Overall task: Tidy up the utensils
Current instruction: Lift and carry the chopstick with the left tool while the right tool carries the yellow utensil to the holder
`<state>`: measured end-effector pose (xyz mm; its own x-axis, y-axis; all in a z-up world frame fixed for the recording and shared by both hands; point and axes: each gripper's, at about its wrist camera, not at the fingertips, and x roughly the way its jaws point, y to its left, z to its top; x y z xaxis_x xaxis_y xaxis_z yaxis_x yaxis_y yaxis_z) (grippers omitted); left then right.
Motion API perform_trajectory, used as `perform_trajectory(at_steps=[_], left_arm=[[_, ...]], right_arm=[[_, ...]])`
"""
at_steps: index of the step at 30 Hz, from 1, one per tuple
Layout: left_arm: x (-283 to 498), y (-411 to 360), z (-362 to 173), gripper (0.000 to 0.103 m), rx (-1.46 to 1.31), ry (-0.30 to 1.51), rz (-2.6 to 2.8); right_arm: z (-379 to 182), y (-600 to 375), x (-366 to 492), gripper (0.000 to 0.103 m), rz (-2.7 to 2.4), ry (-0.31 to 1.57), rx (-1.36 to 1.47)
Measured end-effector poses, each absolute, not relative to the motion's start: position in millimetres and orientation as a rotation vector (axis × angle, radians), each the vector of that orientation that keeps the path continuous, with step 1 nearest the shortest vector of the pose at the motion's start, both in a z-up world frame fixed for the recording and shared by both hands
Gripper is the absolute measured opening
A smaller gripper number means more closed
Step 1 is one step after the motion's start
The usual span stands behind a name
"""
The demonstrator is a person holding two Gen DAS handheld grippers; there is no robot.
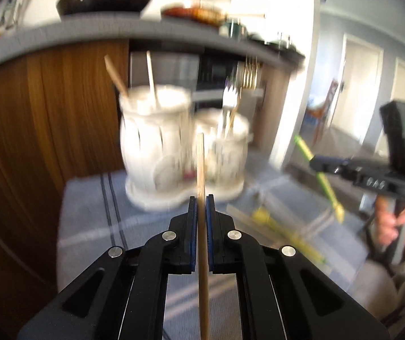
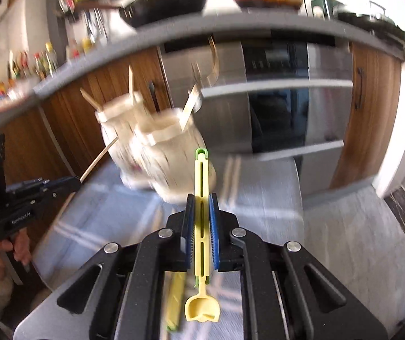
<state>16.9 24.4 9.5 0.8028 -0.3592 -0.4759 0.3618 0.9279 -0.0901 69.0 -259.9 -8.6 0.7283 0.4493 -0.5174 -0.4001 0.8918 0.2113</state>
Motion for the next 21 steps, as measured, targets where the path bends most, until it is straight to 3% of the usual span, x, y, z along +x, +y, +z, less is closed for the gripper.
perform_trajectory(at_steps=[12,21], left_arm=[[98,40,91,0.006,-0.187,0.19,-0.348],[148,24,84,0.006,-0.179,0.117,-0.328]], right_arm=[[60,-222,145,0.01,0.523,0.387,0.292],[46,-192,195,0.01,0.52,0.392,0.332]])
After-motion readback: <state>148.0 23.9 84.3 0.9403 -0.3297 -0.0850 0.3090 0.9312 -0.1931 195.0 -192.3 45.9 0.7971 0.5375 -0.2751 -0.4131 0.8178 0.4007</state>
